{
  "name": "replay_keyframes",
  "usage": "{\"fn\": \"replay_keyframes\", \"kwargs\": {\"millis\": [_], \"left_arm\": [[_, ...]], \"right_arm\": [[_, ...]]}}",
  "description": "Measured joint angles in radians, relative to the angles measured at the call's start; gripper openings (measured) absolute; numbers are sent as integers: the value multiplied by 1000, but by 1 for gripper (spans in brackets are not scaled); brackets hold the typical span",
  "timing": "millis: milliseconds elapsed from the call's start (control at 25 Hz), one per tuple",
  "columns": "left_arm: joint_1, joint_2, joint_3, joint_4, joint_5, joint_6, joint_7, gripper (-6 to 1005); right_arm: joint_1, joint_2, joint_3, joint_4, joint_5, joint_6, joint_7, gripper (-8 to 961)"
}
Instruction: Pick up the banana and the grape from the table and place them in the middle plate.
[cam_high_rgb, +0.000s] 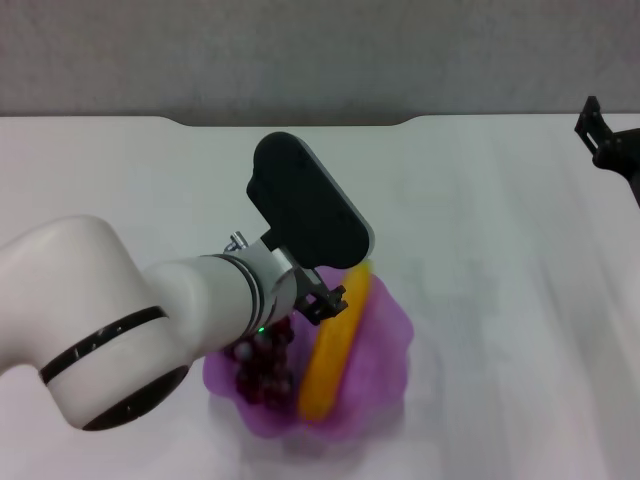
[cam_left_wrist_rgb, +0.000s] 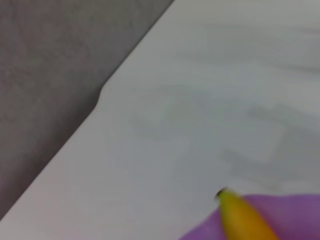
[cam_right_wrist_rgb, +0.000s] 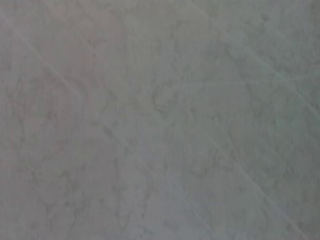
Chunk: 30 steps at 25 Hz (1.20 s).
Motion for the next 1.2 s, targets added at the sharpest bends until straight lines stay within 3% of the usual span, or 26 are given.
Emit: {"fn": "replay_keyframes", "kwargs": {"millis": [520,800,1200], "left_arm": [[54,7,-1,85,103,45,-52,897],[145,8,-39,152,233,164,-144,893],[222,9,-192,134,180,452,-202,893]], "right_arm": [[2,0,0,4,0,1,8,877],[2,0,0,4,0,-4,8,877],[1,0,0,2,0,-5,8,877]]}}
